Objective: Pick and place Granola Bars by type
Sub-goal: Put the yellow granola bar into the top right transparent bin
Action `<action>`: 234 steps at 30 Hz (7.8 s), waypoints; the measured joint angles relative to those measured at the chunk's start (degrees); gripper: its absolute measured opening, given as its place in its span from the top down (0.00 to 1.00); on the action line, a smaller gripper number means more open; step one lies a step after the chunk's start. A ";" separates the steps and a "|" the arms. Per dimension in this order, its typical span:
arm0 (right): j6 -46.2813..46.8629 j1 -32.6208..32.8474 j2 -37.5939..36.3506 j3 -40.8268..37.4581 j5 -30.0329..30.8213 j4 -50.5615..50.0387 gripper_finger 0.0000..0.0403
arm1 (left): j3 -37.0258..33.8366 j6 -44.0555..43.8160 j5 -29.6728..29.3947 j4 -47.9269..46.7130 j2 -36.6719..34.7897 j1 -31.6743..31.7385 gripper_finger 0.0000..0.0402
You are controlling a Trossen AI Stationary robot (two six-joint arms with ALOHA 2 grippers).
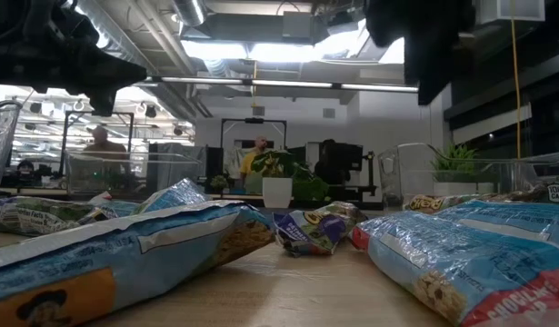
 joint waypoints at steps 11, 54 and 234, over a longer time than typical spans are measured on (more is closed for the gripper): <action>3.51 2.60 9.39 0.00 -2.30 2.08 0.45 | 0.00 -0.13 5.44 -0.61 -0.01 0.00 0.96; -0.87 2.82 20.71 0.62 -2.38 5.06 0.88 | 0.00 -1.20 5.51 -0.58 -0.02 0.00 0.96; -53.94 -46.97 -5.29 -23.03 -0.70 8.47 0.60 | 0.00 -4.57 -5.33 -4.91 0.00 0.09 0.98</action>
